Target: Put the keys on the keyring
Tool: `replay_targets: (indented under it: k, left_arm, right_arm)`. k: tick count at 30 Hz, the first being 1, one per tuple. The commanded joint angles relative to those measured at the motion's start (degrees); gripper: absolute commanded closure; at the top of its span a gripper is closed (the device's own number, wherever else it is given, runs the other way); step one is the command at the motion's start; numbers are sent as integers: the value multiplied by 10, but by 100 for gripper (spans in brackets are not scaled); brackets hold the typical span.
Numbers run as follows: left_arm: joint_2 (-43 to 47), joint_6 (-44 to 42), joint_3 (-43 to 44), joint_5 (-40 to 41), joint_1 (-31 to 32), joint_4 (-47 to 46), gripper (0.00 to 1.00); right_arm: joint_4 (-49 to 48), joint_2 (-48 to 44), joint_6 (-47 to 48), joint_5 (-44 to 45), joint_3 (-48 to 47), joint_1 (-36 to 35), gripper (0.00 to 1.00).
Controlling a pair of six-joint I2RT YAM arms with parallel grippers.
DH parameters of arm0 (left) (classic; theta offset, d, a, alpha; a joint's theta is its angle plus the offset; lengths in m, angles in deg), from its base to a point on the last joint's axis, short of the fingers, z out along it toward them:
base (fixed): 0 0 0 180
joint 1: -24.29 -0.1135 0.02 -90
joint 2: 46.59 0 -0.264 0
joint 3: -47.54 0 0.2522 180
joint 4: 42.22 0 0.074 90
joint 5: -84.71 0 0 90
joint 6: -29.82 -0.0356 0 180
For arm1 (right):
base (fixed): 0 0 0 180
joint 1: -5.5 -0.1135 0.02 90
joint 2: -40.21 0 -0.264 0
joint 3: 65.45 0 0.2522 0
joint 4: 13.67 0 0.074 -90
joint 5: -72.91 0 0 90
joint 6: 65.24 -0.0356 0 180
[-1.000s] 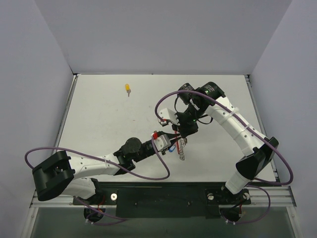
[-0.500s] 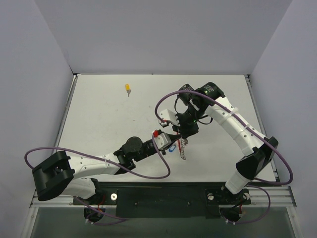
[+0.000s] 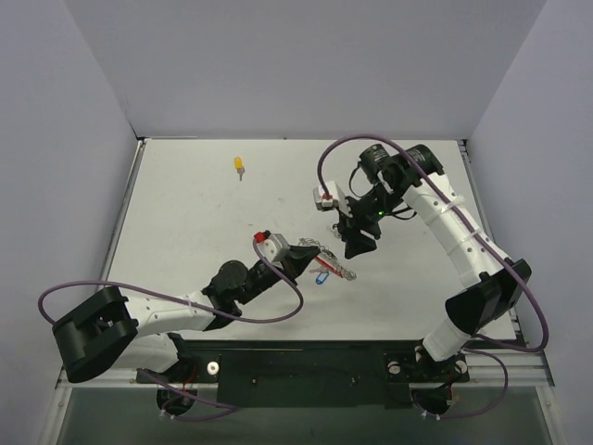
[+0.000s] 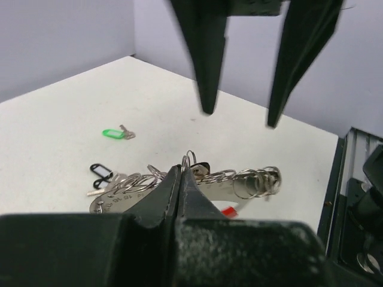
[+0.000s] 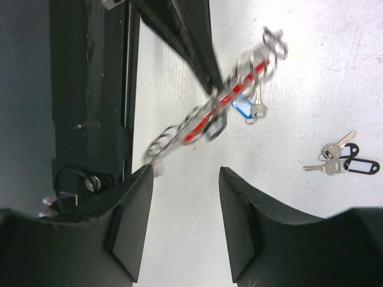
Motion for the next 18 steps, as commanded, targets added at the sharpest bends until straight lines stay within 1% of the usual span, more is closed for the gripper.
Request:
replay_targets:
  k: [1,2,7,12,14,15,18]
  left_arm:
    - [22,115,-48,48,-20,-181,100]
    - [21,117,-51,51,-20,-204,100]
    - [16,120,-55,39,-20,-242,100]
    - [-4,101,-53,3,-20,-269,100]
    - [-6,98,-51,0,-20,-270,100]
    - [-8,95,-48,-20,-20,-270,100]
    - [-11,85,-40,-39,-20,-262,100]
  right_arm:
    - [146,-50,31,-141,14,45,56]
    - [145,-53,47,-156,25,56,56]
    - [145,-45,77,-250,39,93,56]
    - [145,-13,75,-250,21,93,58]
    - [145,-6,64,-249,16,89,59]
    - [145,-6,64,-249,17,87,60]
    - [144,-6,60,-247,21,77,60]
